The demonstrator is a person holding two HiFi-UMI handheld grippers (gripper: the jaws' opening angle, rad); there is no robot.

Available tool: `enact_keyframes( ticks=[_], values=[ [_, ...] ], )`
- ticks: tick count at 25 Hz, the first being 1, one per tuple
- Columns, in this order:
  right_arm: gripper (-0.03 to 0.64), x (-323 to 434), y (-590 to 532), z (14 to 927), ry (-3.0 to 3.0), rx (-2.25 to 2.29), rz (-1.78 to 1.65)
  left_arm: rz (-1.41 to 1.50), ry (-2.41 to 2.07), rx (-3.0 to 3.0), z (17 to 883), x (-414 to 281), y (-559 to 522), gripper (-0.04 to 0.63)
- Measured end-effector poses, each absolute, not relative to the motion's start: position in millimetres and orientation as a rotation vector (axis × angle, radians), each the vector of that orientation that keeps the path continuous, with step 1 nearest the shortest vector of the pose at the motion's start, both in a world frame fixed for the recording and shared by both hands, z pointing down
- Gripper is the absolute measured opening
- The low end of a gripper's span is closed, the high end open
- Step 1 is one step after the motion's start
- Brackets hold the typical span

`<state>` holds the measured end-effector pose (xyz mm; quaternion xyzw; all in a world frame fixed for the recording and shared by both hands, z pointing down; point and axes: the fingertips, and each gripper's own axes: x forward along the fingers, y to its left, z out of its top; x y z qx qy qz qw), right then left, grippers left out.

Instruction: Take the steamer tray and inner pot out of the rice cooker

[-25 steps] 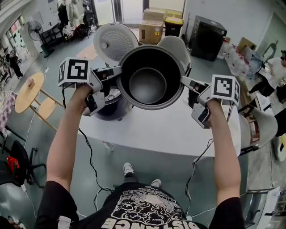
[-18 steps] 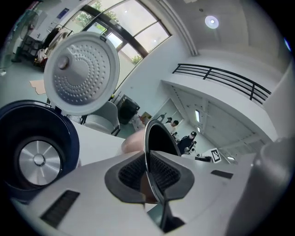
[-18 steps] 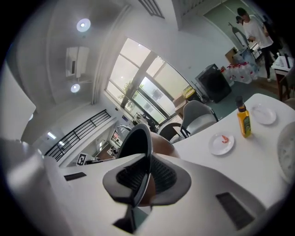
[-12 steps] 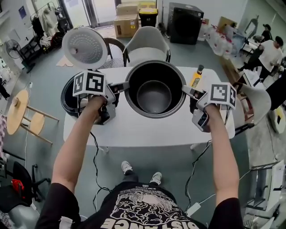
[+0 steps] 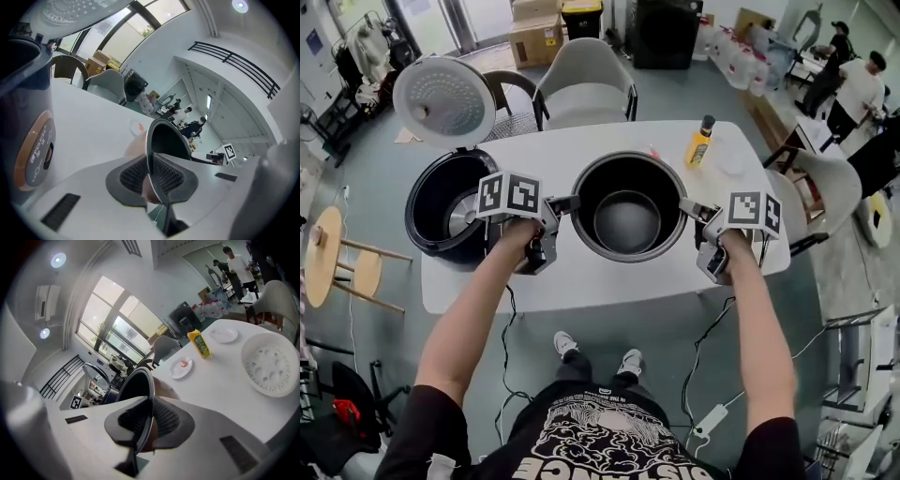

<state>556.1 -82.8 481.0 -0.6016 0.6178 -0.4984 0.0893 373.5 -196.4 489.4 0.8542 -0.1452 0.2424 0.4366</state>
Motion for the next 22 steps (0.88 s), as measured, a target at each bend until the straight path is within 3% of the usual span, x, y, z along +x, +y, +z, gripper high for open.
enact_keyframes(
  ticks=[22],
  values=[
    [0.054,563.8,-98.9,538.8,1.741,-1.831,-1.59,0.685,-0.37,2.088,541.9,379.5,-211.7,0.061]
  ],
)
